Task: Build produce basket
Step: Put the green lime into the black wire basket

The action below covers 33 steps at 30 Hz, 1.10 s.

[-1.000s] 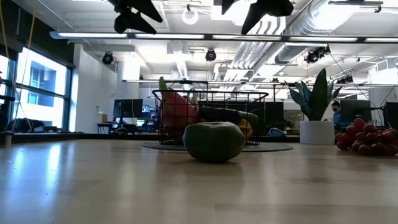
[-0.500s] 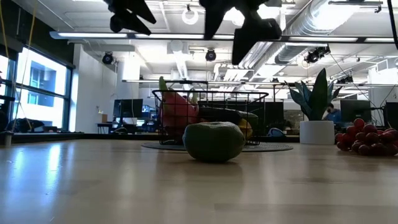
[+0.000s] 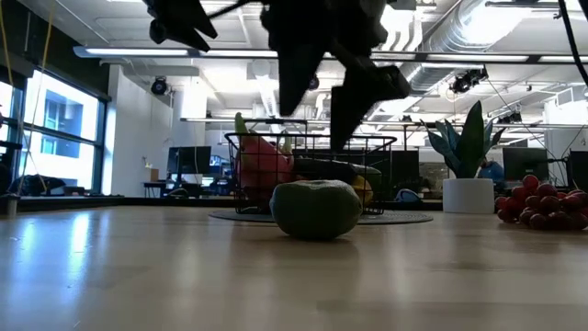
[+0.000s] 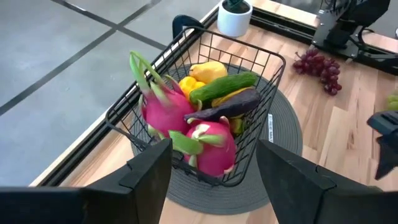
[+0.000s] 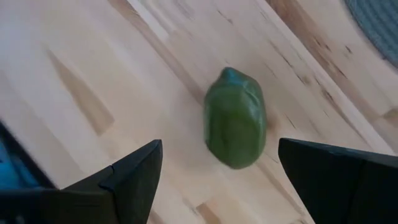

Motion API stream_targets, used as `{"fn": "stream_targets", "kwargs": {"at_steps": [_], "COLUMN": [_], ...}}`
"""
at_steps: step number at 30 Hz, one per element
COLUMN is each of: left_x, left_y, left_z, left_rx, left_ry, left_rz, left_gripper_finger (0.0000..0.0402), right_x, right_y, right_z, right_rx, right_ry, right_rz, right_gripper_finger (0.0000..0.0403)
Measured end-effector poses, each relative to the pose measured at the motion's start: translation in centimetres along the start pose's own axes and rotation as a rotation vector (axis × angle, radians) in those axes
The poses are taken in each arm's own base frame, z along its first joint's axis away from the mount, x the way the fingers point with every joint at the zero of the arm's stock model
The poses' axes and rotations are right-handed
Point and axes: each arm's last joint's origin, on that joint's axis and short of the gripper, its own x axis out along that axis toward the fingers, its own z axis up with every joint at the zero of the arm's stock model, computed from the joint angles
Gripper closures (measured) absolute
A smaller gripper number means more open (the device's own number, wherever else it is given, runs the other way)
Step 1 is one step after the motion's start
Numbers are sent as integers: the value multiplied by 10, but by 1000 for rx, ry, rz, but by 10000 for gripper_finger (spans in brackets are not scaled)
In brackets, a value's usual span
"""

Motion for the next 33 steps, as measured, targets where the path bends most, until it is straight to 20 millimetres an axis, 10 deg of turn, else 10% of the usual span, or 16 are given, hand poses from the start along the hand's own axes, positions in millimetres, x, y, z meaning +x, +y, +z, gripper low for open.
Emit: {"fn": "stream_targets", "kwargs": {"at_steps": [16, 26, 33], "left_x": [-6, -6, -6], "left_y": [2, 2, 2], "left_z": [-6, -7, -7], "left_rx": [27, 35, 50], "left_ry": [44, 48, 48], "left_rz": [7, 7, 6], "left_gripper_finger": [179, 179, 179], "right_x": [61, 65, 62], "right_y": [-5, -6, -7], "right_z": [-2, -3, 1], "right_rx": [74, 103, 92], "right_ry": [87, 106, 109], "right_rz": [-83, -82, -74], "right_gripper_finger": [108, 246, 251]}}
